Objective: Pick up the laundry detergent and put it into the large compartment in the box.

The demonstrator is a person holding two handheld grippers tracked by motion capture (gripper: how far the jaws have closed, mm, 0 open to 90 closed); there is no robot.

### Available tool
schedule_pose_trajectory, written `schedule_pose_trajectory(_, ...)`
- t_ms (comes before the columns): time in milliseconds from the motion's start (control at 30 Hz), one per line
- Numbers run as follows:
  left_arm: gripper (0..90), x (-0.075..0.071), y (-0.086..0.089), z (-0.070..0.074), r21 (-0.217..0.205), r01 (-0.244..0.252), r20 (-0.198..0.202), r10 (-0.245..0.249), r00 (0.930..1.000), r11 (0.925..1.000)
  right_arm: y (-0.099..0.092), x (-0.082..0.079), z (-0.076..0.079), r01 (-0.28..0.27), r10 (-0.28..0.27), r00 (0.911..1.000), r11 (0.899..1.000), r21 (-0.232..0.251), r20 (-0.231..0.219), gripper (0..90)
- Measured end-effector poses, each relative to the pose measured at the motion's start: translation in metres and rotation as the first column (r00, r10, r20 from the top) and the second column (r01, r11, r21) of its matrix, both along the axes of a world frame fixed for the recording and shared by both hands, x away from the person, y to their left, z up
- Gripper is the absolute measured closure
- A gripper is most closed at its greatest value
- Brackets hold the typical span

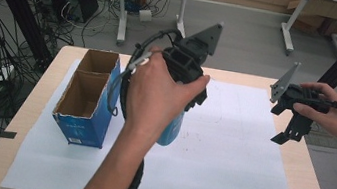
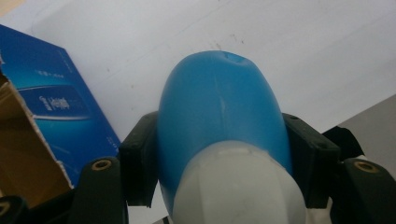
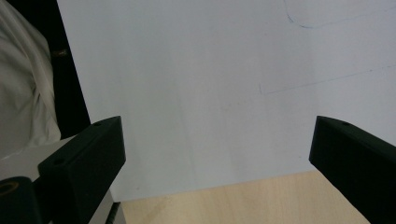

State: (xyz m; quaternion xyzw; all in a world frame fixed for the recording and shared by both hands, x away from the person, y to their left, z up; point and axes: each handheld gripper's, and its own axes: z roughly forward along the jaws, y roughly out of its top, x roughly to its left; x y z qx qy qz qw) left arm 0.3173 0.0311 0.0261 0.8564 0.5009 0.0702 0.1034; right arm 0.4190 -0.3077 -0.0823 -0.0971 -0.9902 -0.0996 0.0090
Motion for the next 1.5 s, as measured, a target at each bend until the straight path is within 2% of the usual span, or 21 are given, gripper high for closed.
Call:
schedule_pose_trajectory(133, 37.2, 0.001, 0.016, 0.017, -0.019, 0.004, 0.003, -0.004, 1.0, 0.9998, 0.004, 0.004, -0.003, 0.002, -0.002, 1.0, 1.0, -0.003, -0.005, 3.6)
schedule_pose_trajectory(333, 37.1, 0.006, 0.037, 0.034, -0.01, -0.009, 0.002, 0.009, 1.0, 0.9999, 0.013, 0.008, -0.001, 0.0, 0.0, 0.9999, 1.0, -0.01, -0.011, 3.5)
schedule_pose_trajectory(367, 37.1, 0.008, 0.045, 0.037, -0.014, -0.011, 0.001, 0.011, 0.9999, 0.9998, 0.014, 0.008, -0.001, 0.005, -0.005, 0.9999, 1.0, -0.015, -0.013, 3.6)
schedule_pose_trajectory(467, 37.1, 0.008, 0.065, 0.043, -0.043, -0.046, 0.012, 0.046, 0.9989, 0.998, 0.015, 0.01, -0.001, 0.006, -0.006, 0.9999, 1.0, -0.008, -0.012, 3.5)
schedule_pose_trajectory(533, 37.1, 0.008, 0.073, 0.049, -0.041, -0.072, 0.02, 0.073, 0.9971, 0.9966, 0.017, 0.012, -0.001, 0.018, -0.019, 0.9996, 1.0, -0.018, -0.019, 3.5)
schedule_pose_trajectory(700, 37.2, 0.011, 0.098, 0.061, -0.024, -0.122, 0.03, 0.122, 0.992, 0.9923, 0.021, 0.016, -0.004, 0.01, -0.011, 0.9996, 1.0, -0.023, -0.024, 3.6)
schedule_pose_trajectory(833, 37.2, 0.014, 0.119, 0.07, -0.021, -0.178, 0.033, 0.178, 0.9834, 0.9839, 0.025, 0.022, -0.006, 0.017, -0.018, 0.9993, 0.999, -0.033, -0.034, 3.6)
schedule_pose_trajectory(933, 37.2, 0.016, 0.128, 0.077, -0.015, -0.205, 0.037, 0.206, 0.978, 0.9786, 0.029, 0.025, -0.007, 0.012, -0.013, 0.9992, 0.999, -0.038, -0.037, 3.6)
schedule_pose_trajectory(1133, 37.1, 0.025, 0.146, 0.087, -0.008, -0.24, 0.032, 0.24, 0.9703, 0.9709, 0.034, 0.03, -0.006, 0.017, -0.018, 0.9992, 0.999, -0.039, -0.036, 3.6)
schedule_pose_trajectory(1333, 37.2, 0.03, 0.164, 0.082, -0.036, -0.291, 0.047, 0.292, 0.9551, 0.9561, 0.033, 0.033, -0.007, 0.024, -0.026, 0.9989, 0.999, -0.039, -0.039, 3.6)
schedule_pose_trajectory(1500, 37.2, 0.037, 0.173, 0.073, -0.027, -0.331, 0.046, 0.332, 0.9421, 0.9432, 0.034, 0.037, -0.009, 0.024, -0.025, 0.9988, 0.999, -0.041, -0.042, 3.6)
